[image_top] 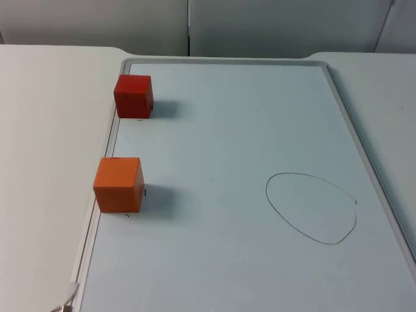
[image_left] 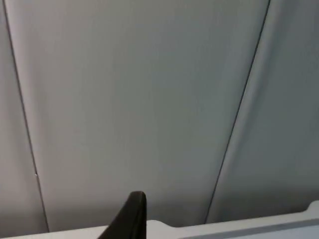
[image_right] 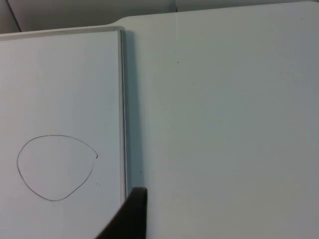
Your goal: Pick up one cube with the left hand and another cube with the right hand. First place the cube in the right hand at the target position, then stack the cube in the left hand on top.
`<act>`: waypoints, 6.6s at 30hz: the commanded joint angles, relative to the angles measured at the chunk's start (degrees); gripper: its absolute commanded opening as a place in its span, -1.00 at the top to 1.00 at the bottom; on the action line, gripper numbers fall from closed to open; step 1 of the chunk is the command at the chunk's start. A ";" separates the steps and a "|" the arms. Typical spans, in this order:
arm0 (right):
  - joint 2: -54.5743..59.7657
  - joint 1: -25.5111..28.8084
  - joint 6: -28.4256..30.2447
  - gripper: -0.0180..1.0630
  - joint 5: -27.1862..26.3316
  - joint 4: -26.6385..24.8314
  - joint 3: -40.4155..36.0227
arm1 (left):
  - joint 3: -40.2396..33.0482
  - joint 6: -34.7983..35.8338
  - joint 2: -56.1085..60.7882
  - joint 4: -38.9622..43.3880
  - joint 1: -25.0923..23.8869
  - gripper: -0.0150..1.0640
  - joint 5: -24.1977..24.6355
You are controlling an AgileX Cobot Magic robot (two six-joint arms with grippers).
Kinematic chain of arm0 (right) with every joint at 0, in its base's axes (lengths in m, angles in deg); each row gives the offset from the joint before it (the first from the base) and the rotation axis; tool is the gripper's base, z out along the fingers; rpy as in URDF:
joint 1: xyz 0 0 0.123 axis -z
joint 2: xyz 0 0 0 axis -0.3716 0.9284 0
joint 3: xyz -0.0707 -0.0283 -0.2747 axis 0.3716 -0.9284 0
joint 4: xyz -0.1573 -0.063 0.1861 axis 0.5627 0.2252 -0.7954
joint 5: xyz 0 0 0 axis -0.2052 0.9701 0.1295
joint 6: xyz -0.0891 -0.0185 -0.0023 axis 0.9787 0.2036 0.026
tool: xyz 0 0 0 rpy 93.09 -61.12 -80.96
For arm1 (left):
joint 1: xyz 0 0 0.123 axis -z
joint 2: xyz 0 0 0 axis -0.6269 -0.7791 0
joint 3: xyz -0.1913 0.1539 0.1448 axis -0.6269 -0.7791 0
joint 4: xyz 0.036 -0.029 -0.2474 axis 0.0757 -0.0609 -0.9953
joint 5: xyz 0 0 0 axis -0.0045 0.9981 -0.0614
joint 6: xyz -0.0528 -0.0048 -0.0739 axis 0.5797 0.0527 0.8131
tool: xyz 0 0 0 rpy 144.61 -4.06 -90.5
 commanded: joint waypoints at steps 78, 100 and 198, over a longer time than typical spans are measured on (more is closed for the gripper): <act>-0.24 0.33 0.05 -0.96 -0.42 -0.08 -0.49 | 14.55 19.39 -61.02 15.26 17.97 -0.86 -6.59; -0.24 0.33 0.05 -0.96 -0.42 -0.08 -0.49 | 14.58 26.83 -51.91 20.81 17.97 0.60 -2.39; 97.70 -37.70 46.41 -0.92 -19.91 -26.53 60.70 | -35.17 15.07 18.34 16.90 17.97 0.60 12.64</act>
